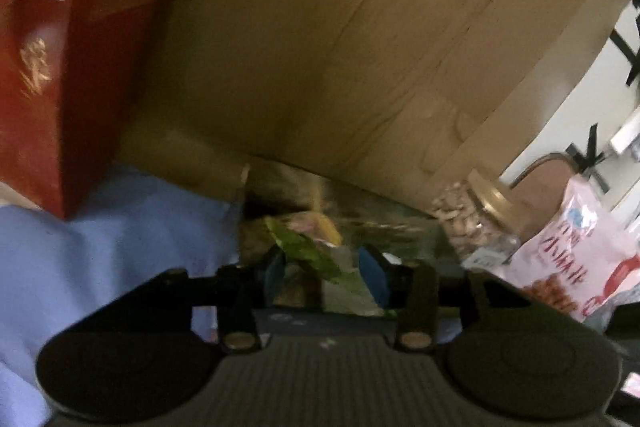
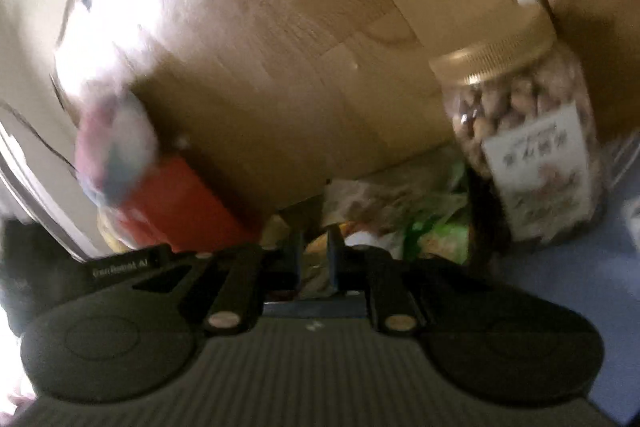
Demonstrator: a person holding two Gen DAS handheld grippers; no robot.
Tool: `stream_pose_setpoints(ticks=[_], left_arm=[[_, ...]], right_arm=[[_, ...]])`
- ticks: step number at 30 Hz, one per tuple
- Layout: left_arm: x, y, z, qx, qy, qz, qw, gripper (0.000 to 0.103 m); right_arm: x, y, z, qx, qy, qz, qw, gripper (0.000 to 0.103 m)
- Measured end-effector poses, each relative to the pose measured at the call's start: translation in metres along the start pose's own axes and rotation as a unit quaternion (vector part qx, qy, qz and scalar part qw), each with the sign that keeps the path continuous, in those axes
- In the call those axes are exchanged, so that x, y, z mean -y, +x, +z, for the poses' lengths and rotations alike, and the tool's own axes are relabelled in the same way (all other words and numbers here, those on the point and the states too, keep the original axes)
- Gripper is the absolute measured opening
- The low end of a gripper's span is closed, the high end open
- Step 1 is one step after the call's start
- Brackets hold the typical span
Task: Organize snacks
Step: 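Lower the green leaf-print pack into the black box and open the left gripper, then grasp the orange snack bag on the cloth with the left gripper, then carry the orange snack bag into the black box and release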
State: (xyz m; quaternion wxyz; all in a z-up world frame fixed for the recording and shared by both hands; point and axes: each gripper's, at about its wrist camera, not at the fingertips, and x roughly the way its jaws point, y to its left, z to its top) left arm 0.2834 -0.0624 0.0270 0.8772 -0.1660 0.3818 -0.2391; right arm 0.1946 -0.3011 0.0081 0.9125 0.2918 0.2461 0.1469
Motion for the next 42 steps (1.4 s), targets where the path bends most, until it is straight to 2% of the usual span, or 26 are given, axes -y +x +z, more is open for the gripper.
stream_pose_setpoints(ticks=[3, 5, 7, 8, 11, 16, 20, 23, 26, 28, 29, 30, 31, 32, 34, 37, 42], left_arm=[[-0.003, -0.020, -0.013, 0.020, 0.011, -0.017, 0.9996, 0.043], [-0.002, -0.036, -0.021, 0.024, 0.022, -0.013, 0.9994, 0.044], [-0.005, -0.050, -0.029, 0.022, 0.023, -0.025, 0.9992, 0.044], [-0.006, -0.054, -0.033, 0.016, 0.024, -0.027, 0.9992, 0.044], [-0.014, -0.067, -0.045, -0.008, 0.023, -0.023, 0.9995, 0.044], [-0.037, -0.100, -0.077, -0.045, 0.020, -0.026, 0.9985, 0.044], [-0.070, -0.132, -0.112, -0.078, -0.019, -0.043, 0.9958, 0.044], [-0.096, -0.155, -0.140, -0.092, -0.069, -0.070, 0.9909, 0.044], [-0.112, -0.161, -0.165, -0.093, -0.120, -0.083, 0.9850, 0.058], [-0.116, -0.154, -0.177, -0.093, -0.134, -0.096, 0.9819, 0.058], [-0.116, -0.153, -0.180, -0.080, -0.137, -0.103, 0.9820, 0.056], [-0.116, -0.150, -0.181, -0.076, -0.138, -0.107, 0.9817, 0.049], [-0.114, -0.145, -0.180, -0.076, -0.141, -0.106, 0.9814, 0.040], [-0.114, -0.139, -0.179, -0.083, -0.142, -0.105, 0.9807, 0.015], [-0.113, -0.129, -0.176, -0.095, -0.149, -0.109, 0.9782, 0.013], [-0.099, -0.124, -0.163, -0.093, -0.125, -0.116, 0.9810, 0.013], [-0.068, -0.114, -0.121, -0.074, -0.078, -0.143, 0.9839, 0.013]], right_arm=[[0.002, -0.024, -0.014, 0.007, -0.003, 0.017, 1.000, 0.022], [0.004, -0.044, -0.028, -0.003, 0.000, 0.025, 1.000, 0.022], [0.006, -0.060, -0.042, -0.020, 0.006, 0.036, 0.999, 0.025], [0.005, -0.067, -0.051, -0.032, 0.010, 0.043, 0.998, 0.030], [0.000, -0.081, -0.077, -0.070, 0.017, 0.072, 0.995, 0.030], [-0.025, -0.086, -0.111, -0.155, 0.014, 0.115, 0.981, 0.030], [-0.031, -0.074, -0.123, -0.189, 0.010, 0.099, 0.977, 0.030], [-0.024, -0.065, -0.126, -0.203, 0.033, 0.099, 0.974, 0.030], [-0.028, -0.054, -0.129, -0.211, 0.034, 0.099, 0.972, 0.030], [-0.034, -0.045, -0.134, -0.225, 0.023, 0.101, 0.969, 0.028], [-0.035, -0.040, -0.138, -0.226, 0.023, 0.106, 0.968, 0.026], [-0.036, -0.037, -0.141, -0.229, 0.031, 0.114, 0.966, 0.025], [-0.037, -0.033, -0.144, -0.240, 0.040, 0.122, 0.962, 0.015], [-0.039, -0.031, -0.149, -0.252, 0.042, 0.123, 0.959, 0.005], [-0.044, -0.032, -0.153, -0.249, 0.028, 0.122, 0.960, 0.004], [-0.049, -0.042, -0.146, -0.219, 0.001, 0.106, 0.970, 0.004], [-0.034, -0.056, -0.116, -0.157, 0.033, 0.116, 0.980, 0.004]])
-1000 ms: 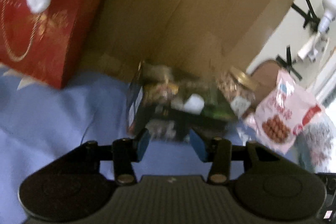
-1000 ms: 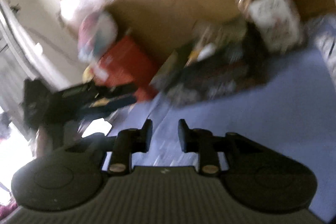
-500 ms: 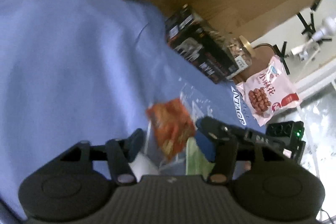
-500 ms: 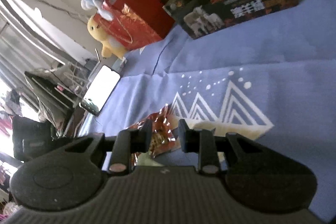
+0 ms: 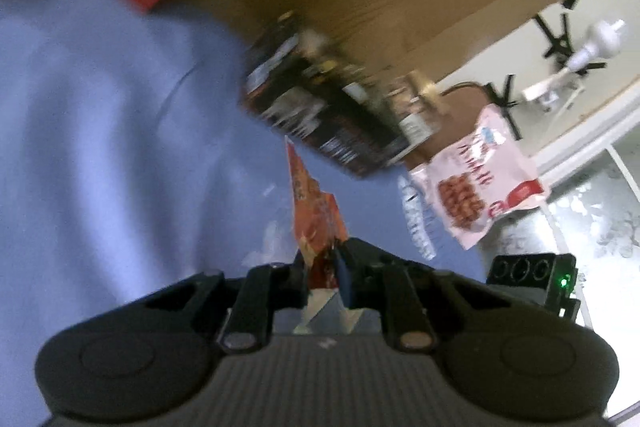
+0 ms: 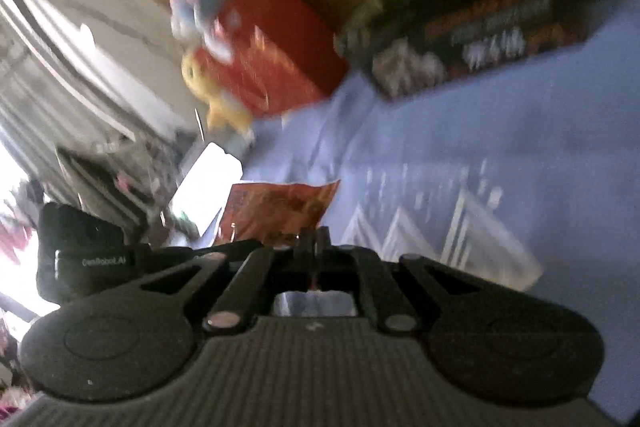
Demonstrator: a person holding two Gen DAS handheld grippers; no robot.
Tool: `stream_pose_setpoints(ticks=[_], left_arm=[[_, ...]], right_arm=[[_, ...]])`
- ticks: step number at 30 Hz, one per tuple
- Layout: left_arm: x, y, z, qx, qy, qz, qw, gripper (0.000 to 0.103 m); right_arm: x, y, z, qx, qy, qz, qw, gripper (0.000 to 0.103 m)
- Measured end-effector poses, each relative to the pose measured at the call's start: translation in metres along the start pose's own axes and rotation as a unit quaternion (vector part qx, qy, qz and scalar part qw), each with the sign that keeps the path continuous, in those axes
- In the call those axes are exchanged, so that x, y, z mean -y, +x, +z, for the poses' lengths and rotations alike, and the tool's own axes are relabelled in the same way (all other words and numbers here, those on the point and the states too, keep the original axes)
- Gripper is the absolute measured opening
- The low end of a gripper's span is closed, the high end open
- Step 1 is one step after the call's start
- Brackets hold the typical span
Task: Organize snacks
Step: 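Carry the orange snack bag into the black box and release, then grasp the pale green snack pack with the left gripper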
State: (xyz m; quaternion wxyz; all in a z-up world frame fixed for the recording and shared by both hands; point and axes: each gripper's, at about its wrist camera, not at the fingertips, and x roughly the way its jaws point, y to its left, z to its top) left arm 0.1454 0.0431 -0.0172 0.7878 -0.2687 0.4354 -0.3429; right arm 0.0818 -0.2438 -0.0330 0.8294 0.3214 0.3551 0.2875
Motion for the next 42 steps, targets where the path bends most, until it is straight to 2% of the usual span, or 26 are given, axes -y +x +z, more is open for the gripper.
stream_pose_setpoints(ticks=[5, 9, 10, 12, 14, 16, 17, 18, 21, 25, 27, 30, 33, 37, 39, 42], left_arm=[[0.041, 0.030, 0.053, 0.023, 0.054, -0.017, 0.9981, 0.013], [0.054, 0.066, 0.096, 0.038, 0.072, -0.028, 0.9963, 0.015], [0.056, 0.077, 0.105, 0.042, 0.082, -0.020, 0.9955, 0.016], [0.059, 0.099, 0.116, 0.049, 0.104, 0.016, 0.9933, 0.029], [0.061, 0.123, 0.121, 0.054, 0.133, 0.086, 0.9858, 0.039], [0.064, 0.138, 0.119, 0.057, 0.161, 0.166, 0.9713, 0.041], [0.064, 0.139, 0.116, 0.061, 0.171, 0.177, 0.9673, 0.043], [0.063, 0.137, 0.113, 0.065, 0.174, 0.177, 0.9665, 0.046], [0.061, 0.126, 0.107, 0.075, 0.164, 0.174, 0.9681, 0.047], [0.066, 0.106, 0.108, 0.095, 0.151, 0.179, 0.9675, 0.049], [0.067, 0.093, 0.105, 0.103, 0.146, 0.169, 0.9692, 0.049], [0.066, 0.074, 0.096, 0.104, 0.139, 0.156, 0.9723, 0.049], [0.063, 0.057, 0.081, 0.094, 0.133, 0.142, 0.9763, 0.050], [0.059, 0.041, 0.055, 0.059, 0.130, 0.132, 0.9809, 0.052], [0.054, 0.033, 0.037, 0.038, 0.128, 0.131, 0.9824, 0.052], [0.039, 0.020, 0.006, 0.003, 0.112, 0.116, 0.9869, 0.052]], right_arm=[[0.004, -0.022, 0.051, 0.070, -0.005, -0.006, 0.998, 0.004], [0.007, -0.025, 0.097, 0.118, -0.029, -0.034, 0.992, 0.004], [0.009, -0.023, 0.106, 0.126, -0.035, -0.043, 0.991, 0.004], [0.015, -0.013, 0.124, 0.136, -0.050, -0.069, 0.987, 0.004], [0.020, -0.001, 0.131, 0.140, -0.074, -0.109, 0.981, 0.008], [0.022, 0.007, 0.132, 0.147, -0.105, -0.148, 0.972, 0.009], [0.023, 0.005, 0.131, 0.154, -0.110, -0.146, 0.971, 0.009], [0.024, 0.001, 0.130, 0.163, -0.111, -0.139, 0.970, 0.009], [0.028, -0.009, 0.135, 0.190, -0.110, -0.144, 0.965, 0.009], [0.036, 0.000, 0.157, 0.203, -0.085, -0.157, 0.963, 0.009], [0.041, 0.013, 0.167, 0.178, -0.079, -0.164, 0.967, 0.009], [0.053, 0.040, 0.172, 0.095, -0.057, -0.159, 0.981, 0.009], [0.052, 0.039, 0.163, 0.081, -0.062, -0.168, 0.980, 0.009], [0.035, 0.005, 0.145, 0.118, -0.058, -0.149, 0.980, 0.010], [0.025, -0.018, 0.124, 0.125, -0.057, -0.130, 0.982, 0.011], [0.021, -0.045, 0.084, 0.103, -0.038, -0.100, 0.989, 0.014]])
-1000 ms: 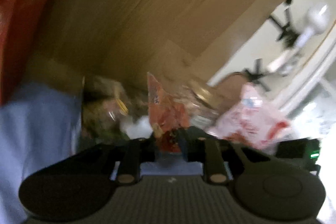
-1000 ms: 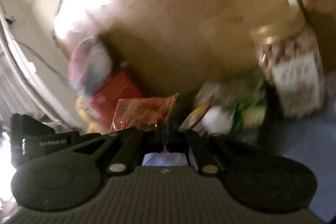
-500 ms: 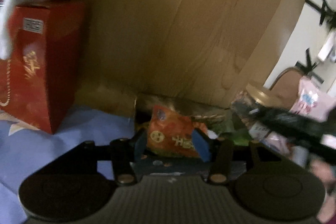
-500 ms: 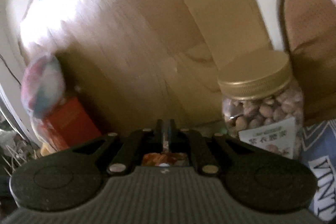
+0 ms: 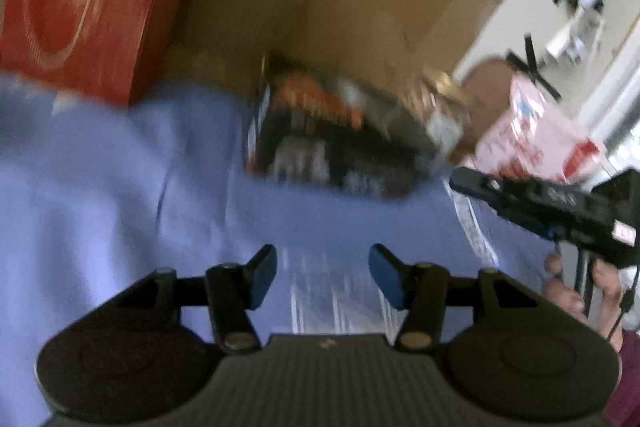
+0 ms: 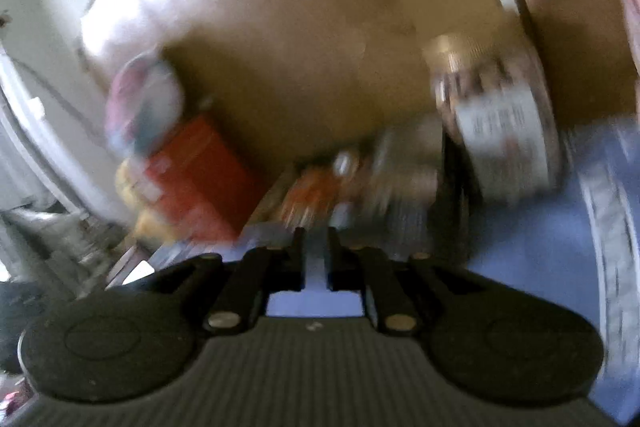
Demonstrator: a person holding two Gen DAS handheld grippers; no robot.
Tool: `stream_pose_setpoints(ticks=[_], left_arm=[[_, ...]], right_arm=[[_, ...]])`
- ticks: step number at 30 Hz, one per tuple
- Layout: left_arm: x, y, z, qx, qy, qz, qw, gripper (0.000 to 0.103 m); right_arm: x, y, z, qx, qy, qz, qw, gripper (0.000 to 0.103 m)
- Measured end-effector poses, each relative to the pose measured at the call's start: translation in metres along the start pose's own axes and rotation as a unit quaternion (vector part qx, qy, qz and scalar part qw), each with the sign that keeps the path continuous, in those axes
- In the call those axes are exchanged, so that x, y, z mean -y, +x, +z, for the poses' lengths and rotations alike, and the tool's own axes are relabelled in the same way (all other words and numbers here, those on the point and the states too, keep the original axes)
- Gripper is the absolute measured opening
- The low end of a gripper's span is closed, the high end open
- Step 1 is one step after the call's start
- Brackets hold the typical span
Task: Organize snacks
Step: 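Grasp the pale green snack pack with the left gripper, then carry the pale green pack into the black box and release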
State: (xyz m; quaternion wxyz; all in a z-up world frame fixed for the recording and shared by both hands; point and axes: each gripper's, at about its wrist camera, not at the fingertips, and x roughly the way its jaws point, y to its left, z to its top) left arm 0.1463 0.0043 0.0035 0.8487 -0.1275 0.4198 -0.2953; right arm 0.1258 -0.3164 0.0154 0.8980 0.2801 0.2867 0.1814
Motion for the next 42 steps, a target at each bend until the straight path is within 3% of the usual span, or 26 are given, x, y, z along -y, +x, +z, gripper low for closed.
stream_pose_setpoints(ticks=[6, 11, 14, 16, 17, 21, 25, 30, 37, 42], left_arm=[[-0.020, -0.016, -0.055, -0.051, -0.052, -0.055, 0.9958, 0.053], [-0.018, -0.026, -0.077, -0.045, -0.067, -0.090, 0.9927, 0.062], [-0.015, -0.018, -0.089, -0.059, -0.071, -0.092, 0.9914, 0.061], [-0.008, -0.018, -0.093, -0.050, -0.061, -0.088, 0.9930, 0.054], [-0.007, -0.017, -0.094, -0.055, -0.062, -0.090, 0.9925, 0.038], [-0.006, -0.015, -0.092, -0.056, -0.068, -0.078, 0.9931, 0.031], [0.003, -0.018, -0.067, -0.039, -0.053, -0.087, 0.9940, 0.031], [0.022, -0.008, -0.017, -0.003, -0.034, -0.098, 0.9946, 0.031], [0.053, 0.040, 0.072, 0.037, 0.004, -0.091, 0.9951, 0.031], [0.052, 0.093, 0.117, 0.047, 0.011, -0.067, 0.9966, 0.034]], right_arm=[[0.007, -0.049, -0.095, -0.079, 0.064, 0.031, 0.994, 0.016], [-0.001, -0.066, -0.133, -0.104, 0.093, 0.056, 0.989, 0.037], [-0.021, -0.062, -0.141, -0.115, 0.086, 0.061, 0.988, 0.038], [-0.033, -0.053, -0.144, -0.124, 0.066, 0.065, 0.988, 0.039], [-0.040, -0.049, -0.147, -0.129, 0.056, 0.069, 0.988, 0.038], [-0.056, -0.044, -0.156, -0.123, 0.008, 0.052, 0.991, 0.028], [-0.050, -0.049, -0.145, -0.104, 0.008, 0.058, 0.993, 0.028], [-0.051, -0.048, -0.107, -0.052, -0.018, 0.054, 0.997, 0.028], [-0.035, -0.023, -0.033, 0.028, -0.056, 0.023, 0.998, 0.028], [-0.009, 0.019, 0.011, 0.052, -0.071, -0.004, 0.996, 0.028]])
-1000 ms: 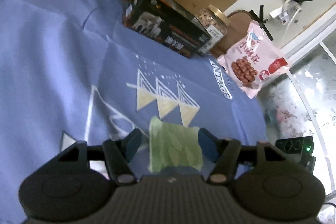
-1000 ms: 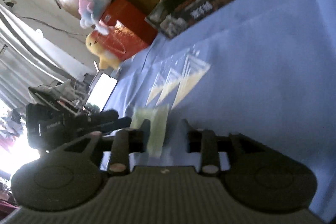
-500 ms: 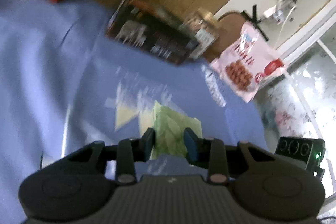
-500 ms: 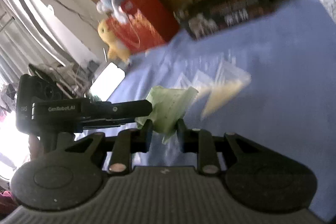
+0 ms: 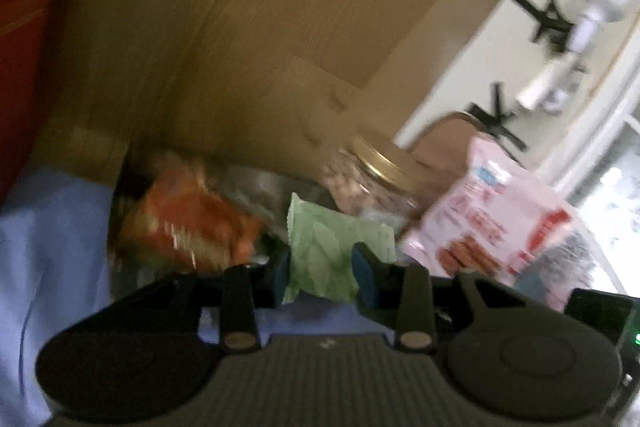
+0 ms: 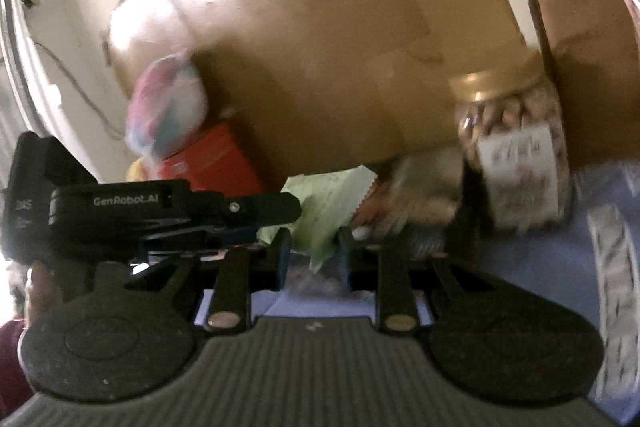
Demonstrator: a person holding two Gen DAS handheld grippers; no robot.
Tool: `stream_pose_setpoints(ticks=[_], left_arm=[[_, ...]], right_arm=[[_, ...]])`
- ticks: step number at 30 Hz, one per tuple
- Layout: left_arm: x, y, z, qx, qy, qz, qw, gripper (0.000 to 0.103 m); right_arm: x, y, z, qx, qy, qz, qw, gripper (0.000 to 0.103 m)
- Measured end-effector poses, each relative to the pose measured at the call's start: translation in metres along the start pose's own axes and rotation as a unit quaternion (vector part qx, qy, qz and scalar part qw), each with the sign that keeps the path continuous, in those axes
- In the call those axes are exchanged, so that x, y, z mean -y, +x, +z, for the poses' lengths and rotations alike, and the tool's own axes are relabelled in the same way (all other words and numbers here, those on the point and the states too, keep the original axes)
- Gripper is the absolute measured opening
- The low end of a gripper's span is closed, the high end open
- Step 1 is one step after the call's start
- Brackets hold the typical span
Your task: Organize snacks
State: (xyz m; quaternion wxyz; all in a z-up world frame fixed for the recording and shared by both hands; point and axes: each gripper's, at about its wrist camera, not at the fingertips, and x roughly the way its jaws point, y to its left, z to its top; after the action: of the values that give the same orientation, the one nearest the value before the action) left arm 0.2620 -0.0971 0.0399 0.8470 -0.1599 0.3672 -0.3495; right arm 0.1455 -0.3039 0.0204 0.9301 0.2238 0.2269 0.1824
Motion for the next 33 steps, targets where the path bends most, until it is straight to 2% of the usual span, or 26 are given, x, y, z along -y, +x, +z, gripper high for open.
stream_pose_setpoints(ticks=[3, 6, 7, 9, 14, 18, 21, 23, 25, 28, 29, 30, 32, 33], left_arm=[[-0.011, 0.033, 0.012, -0.002, -0.001, 0.029, 0.9996, 0.037], [-0.014, 0.054, 0.013, -0.001, 0.016, 0.072, 0.9973, 0.039], [-0.014, 0.056, 0.013, 0.001, 0.020, 0.077, 0.9969, 0.039], [-0.012, 0.053, 0.009, 0.009, 0.026, 0.077, 0.9967, 0.040], [-0.006, 0.024, 0.003, 0.034, 0.023, 0.095, 0.9947, 0.042], [0.008, -0.007, -0.009, 0.041, 0.040, 0.130, 0.9899, 0.054], [0.019, -0.032, -0.033, 0.042, 0.047, 0.145, 0.9874, 0.057], [0.025, -0.046, -0.054, 0.040, 0.040, 0.146, 0.9877, 0.058], [0.033, -0.059, -0.078, 0.039, 0.047, 0.164, 0.9845, 0.058], [0.046, -0.079, -0.109, 0.036, 0.069, 0.184, 0.9798, 0.061], [0.051, -0.086, -0.118, 0.036, 0.074, 0.189, 0.9786, 0.065], [0.054, -0.093, -0.126, 0.036, 0.075, 0.192, 0.9779, 0.080], [0.063, -0.111, -0.142, 0.047, 0.081, 0.199, 0.9754, 0.103], [0.069, -0.122, -0.149, 0.059, 0.089, 0.209, 0.9721, 0.103]], right_arm=[[0.013, 0.032, 0.007, 0.005, -0.024, -0.027, 0.999, 0.030], [0.017, 0.055, 0.001, 0.026, -0.076, -0.095, 0.992, 0.039], [0.019, 0.057, -0.003, 0.030, -0.082, -0.107, 0.990, 0.040], [0.024, 0.052, -0.008, 0.041, -0.076, -0.101, 0.991, 0.040], [0.021, 0.031, -0.007, 0.058, -0.079, -0.105, 0.990, 0.040], [0.012, 0.006, -0.015, 0.055, -0.057, -0.103, 0.991, 0.040], [0.003, -0.017, -0.032, 0.053, -0.044, -0.115, 0.991, 0.041], [0.000, -0.036, -0.049, 0.050, -0.023, -0.121, 0.991, 0.046], [-0.009, -0.052, -0.069, 0.051, -0.007, -0.133, 0.990, 0.047], [-0.025, -0.076, -0.097, 0.054, 0.005, -0.141, 0.988, 0.058], [-0.032, -0.087, -0.105, 0.052, 0.006, -0.145, 0.988, 0.063], [-0.037, -0.092, -0.109, 0.046, 0.003, -0.145, 0.988, 0.064], [-0.049, -0.102, -0.117, 0.037, -0.013, -0.149, 0.988, 0.064], [-0.056, -0.109, -0.121, 0.036, -0.021, -0.155, 0.987, 0.064]])
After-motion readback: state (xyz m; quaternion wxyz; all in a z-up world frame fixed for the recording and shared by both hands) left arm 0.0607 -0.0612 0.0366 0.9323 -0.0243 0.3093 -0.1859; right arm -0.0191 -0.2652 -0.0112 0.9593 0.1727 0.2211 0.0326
